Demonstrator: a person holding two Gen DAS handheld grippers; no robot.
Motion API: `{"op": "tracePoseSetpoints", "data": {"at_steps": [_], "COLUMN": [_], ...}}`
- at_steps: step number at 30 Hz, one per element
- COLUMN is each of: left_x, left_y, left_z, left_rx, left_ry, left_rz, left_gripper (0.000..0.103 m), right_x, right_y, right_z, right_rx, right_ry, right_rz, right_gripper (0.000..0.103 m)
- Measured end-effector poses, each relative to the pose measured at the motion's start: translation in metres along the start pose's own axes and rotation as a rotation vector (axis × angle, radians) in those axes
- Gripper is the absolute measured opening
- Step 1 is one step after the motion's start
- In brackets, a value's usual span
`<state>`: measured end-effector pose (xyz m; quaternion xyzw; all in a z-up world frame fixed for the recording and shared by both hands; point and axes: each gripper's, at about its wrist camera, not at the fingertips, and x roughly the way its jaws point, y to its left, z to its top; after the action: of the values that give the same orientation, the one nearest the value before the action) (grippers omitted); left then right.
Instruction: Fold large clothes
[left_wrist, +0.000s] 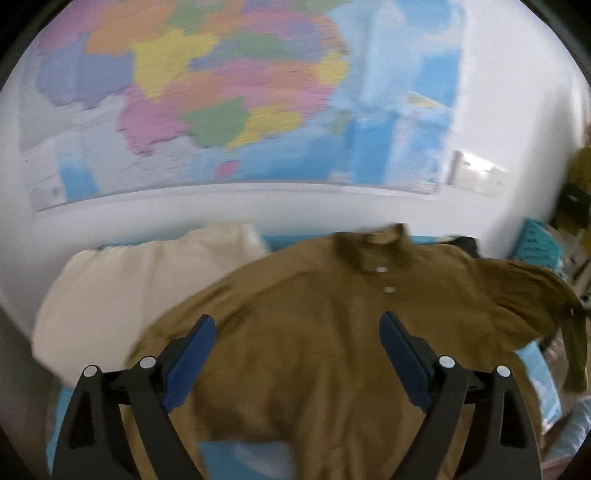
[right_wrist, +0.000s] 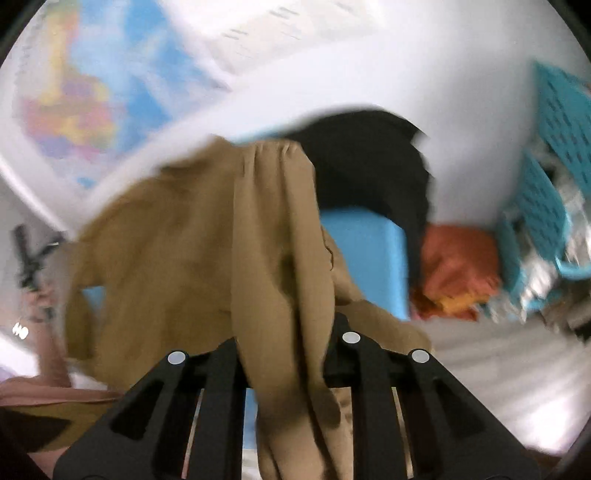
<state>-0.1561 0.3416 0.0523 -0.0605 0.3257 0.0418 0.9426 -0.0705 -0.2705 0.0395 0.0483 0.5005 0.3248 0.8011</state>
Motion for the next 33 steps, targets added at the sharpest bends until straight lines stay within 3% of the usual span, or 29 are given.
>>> {"op": "tracePoseSetpoints", "data": {"at_steps": [4, 6, 9, 11, 12, 13, 15, 17, 20, 22, 25, 29, 31, 32, 33], "left_x": [0.010, 0.018, 0.032, 0.041, 0.045, 0.051, 0.058, 0.063, 0.070, 0.077, 0.093, 0.099, 0.103, 0.106, 0.109], "left_y": [-0.031, -0.044, -0.064, -0.071, -0.073, -0.075, -0.076, -0.074, -0.070, -0.070, -0.080, -0.104, -0.121, -0.128, -0.135], "left_z": [0.003, -0.001, -0.011, -0.017, -0.022, -0.027, -0.035, -0.042, -0.053, -0.062, -0.082, -0.109, -0.127, -0.132, -0.137], "left_rx": [0.053, 0.071, 0.100, 0.111, 0.113, 0.113, 0.101, 0.096, 0.085, 0.064, 0.066, 0.146, 0.259, 0.300, 0.358], "left_ry": [0.009, 0.022, 0.071, 0.100, 0.115, 0.135, 0.167, 0.191, 0.223, 0.259, 0.360, 0.441, 0.472, 0.485, 0.496], "left_rz": [-0.135, -0.187, -0.256, -0.283, -0.299, -0.316, -0.343, -0.364, -0.415, -0.482, -0.567, -0.623, -0.551, -0.505, -0.442], "left_gripper": [0.087, 0.087, 0.087, 0.087, 0.087, 0.087, 0.087, 0.087, 0.087, 0.088, 0.089, 0.091, 0.092, 0.087, 0.073], "right_x": [0.018, 0.045, 0.114, 0.147, 0.162, 0.168, 0.173, 0.162, 0.146, 0.143, 0.154, 0.180, 0.193, 0.196, 0.196], "right_y": [0.067, 0.096, 0.136, 0.153, 0.167, 0.176, 0.192, 0.201, 0.181, 0.151, 0.085, 0.009, -0.013, -0.018, -0.018], "right_z": [0.036, 0.051, 0.061, 0.061, 0.061, 0.061, 0.061, 0.066, 0.073, 0.077, 0.075, 0.055, 0.042, 0.038, 0.035], "right_rx": [-0.087, -0.099, -0.057, -0.040, -0.071, -0.097, -0.156, -0.242, -0.266, -0.263, -0.121, 0.097, 0.175, 0.195, 0.189], "right_ry": [0.064, 0.120, 0.277, 0.369, 0.400, 0.407, 0.411, 0.339, 0.231, 0.156, 0.140, 0.190, 0.207, 0.212, 0.200], "right_rz": [0.118, 0.162, 0.232, 0.256, 0.277, 0.264, 0.241, 0.224, 0.152, 0.013, -0.090, -0.045, 0.069, 0.117, 0.177], "right_gripper": [0.027, 0.028, 0.034, 0.055, 0.073, 0.082, 0.083, 0.083, 0.087, 0.087, 0.091, 0.091, 0.091, 0.089, 0.071]}}
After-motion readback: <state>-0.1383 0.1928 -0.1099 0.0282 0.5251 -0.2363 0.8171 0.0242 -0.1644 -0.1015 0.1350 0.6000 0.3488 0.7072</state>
